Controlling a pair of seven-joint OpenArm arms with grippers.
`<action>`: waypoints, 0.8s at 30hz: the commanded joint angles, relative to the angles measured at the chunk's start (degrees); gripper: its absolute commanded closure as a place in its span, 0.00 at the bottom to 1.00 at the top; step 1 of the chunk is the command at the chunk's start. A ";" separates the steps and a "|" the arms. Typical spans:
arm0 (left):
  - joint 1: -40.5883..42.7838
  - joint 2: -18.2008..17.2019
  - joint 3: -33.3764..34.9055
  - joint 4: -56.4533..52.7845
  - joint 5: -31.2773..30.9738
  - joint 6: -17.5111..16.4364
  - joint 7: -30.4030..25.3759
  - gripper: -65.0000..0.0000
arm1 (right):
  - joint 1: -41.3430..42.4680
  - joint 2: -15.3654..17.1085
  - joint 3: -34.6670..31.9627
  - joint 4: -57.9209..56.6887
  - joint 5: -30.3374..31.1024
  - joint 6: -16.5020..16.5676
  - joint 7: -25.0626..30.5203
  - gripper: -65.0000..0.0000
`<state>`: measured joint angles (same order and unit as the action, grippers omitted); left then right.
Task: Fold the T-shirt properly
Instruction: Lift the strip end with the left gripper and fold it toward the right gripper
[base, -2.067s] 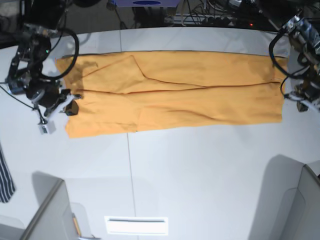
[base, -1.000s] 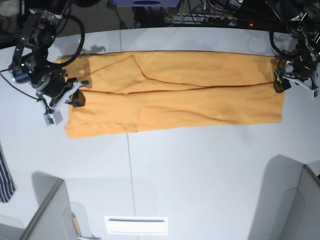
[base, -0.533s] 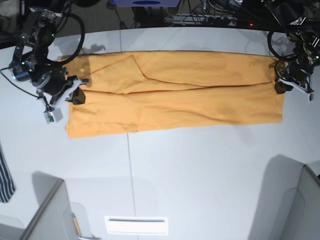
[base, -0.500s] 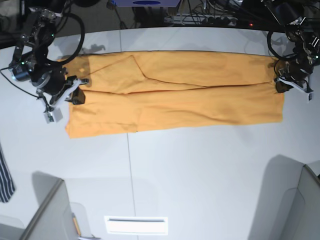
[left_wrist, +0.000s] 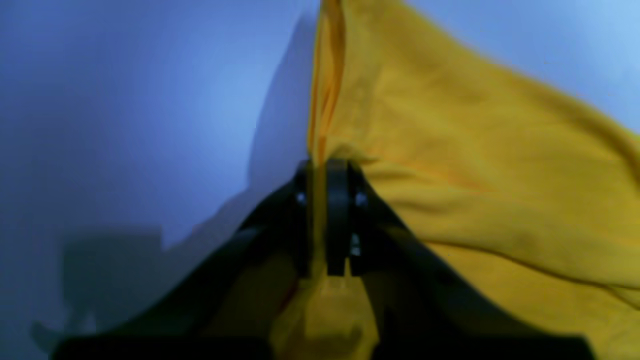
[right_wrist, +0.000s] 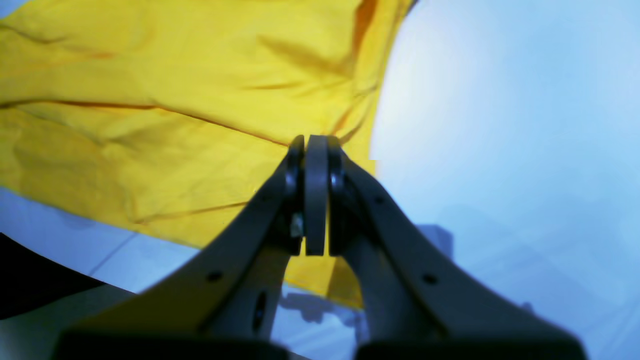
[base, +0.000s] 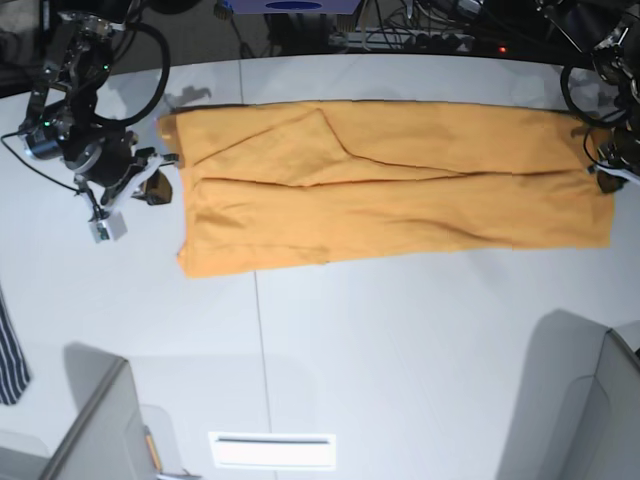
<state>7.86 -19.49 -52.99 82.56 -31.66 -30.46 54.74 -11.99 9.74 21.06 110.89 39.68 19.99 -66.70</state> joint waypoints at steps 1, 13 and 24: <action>1.07 -1.31 0.11 3.63 -0.56 -0.44 -0.98 1.00 | 0.60 0.50 0.35 0.89 0.71 0.10 0.98 1.00; 9.42 5.46 10.31 25.87 -0.47 0.00 -0.63 1.00 | 0.60 0.50 0.35 0.89 0.71 0.10 1.16 1.00; 9.51 8.54 23.41 28.07 -0.47 4.92 -0.72 1.00 | 0.69 0.50 0.35 0.71 0.71 0.10 1.07 1.00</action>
<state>17.47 -10.48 -29.47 109.51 -31.38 -25.43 55.42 -11.97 9.58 21.06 110.87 39.66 19.99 -66.67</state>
